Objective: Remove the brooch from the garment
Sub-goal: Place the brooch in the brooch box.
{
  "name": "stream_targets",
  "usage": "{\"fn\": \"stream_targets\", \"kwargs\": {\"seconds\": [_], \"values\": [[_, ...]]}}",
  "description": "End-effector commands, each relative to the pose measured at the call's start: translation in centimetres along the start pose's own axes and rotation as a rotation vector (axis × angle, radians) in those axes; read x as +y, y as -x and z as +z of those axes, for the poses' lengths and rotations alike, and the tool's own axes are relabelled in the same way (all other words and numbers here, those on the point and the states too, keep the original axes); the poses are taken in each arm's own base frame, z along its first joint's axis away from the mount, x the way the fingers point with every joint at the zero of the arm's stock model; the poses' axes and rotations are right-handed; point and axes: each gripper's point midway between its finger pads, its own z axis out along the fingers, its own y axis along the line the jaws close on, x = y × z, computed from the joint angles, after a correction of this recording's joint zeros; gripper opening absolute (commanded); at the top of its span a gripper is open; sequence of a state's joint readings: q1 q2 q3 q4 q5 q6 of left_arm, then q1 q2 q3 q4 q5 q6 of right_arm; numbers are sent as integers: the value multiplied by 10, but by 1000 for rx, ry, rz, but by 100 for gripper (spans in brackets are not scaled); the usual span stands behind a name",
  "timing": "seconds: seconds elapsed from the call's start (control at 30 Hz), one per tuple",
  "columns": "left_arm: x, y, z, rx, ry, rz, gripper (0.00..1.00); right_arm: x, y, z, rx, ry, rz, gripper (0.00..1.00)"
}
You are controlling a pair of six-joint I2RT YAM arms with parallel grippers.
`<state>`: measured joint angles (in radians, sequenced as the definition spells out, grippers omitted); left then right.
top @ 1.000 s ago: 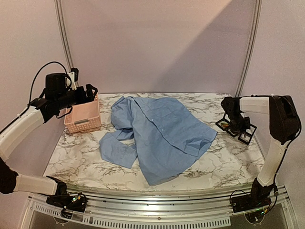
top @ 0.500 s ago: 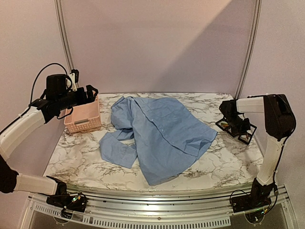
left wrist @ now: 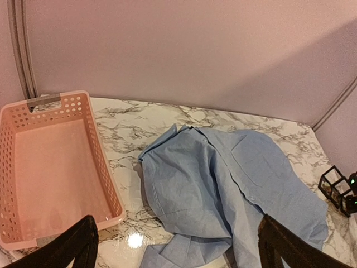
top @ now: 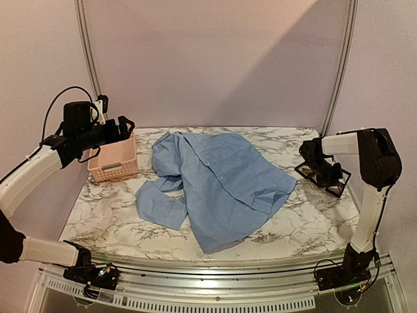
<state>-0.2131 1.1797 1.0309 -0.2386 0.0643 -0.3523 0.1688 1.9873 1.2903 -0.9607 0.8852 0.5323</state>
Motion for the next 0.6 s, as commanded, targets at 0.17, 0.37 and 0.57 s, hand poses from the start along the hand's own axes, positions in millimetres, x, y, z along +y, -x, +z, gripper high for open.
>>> {"fn": "stream_targets", "kwargs": {"seconds": [0.17,0.37,0.57], "values": [[6,-7,7,18,1,-17,100,10,8,3,-8,36,12,0],[5,-11,10,30,-4,-22,100,15,9,1,-5,69,15,10],[5,-11,10,31,-5,-23,100,18,14,-4,-14,112,31,28]]}}
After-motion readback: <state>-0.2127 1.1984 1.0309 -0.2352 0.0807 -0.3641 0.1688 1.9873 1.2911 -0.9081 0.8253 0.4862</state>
